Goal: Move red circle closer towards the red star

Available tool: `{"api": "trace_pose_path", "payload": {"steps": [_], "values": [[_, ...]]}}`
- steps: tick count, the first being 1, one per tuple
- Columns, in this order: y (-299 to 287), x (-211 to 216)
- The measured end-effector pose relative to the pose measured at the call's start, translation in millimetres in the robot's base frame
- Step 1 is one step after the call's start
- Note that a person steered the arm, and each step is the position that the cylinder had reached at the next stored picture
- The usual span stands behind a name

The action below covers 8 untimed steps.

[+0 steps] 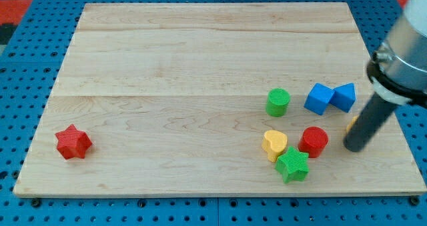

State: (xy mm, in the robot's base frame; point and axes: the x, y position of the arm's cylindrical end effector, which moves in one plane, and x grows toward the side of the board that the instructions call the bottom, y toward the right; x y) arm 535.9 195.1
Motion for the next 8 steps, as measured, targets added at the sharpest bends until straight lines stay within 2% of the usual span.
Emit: {"api": "trace_pose_path", "payload": {"steps": [1,2,3,5,6,7,8], "values": [[-29.6,-5.5],[19.4,28.8],[-31.2,30.6],[-112.1,-15.9],[-84.5,-21.9],[-121.4,-48.9],[-189.4,-65.5]]}}
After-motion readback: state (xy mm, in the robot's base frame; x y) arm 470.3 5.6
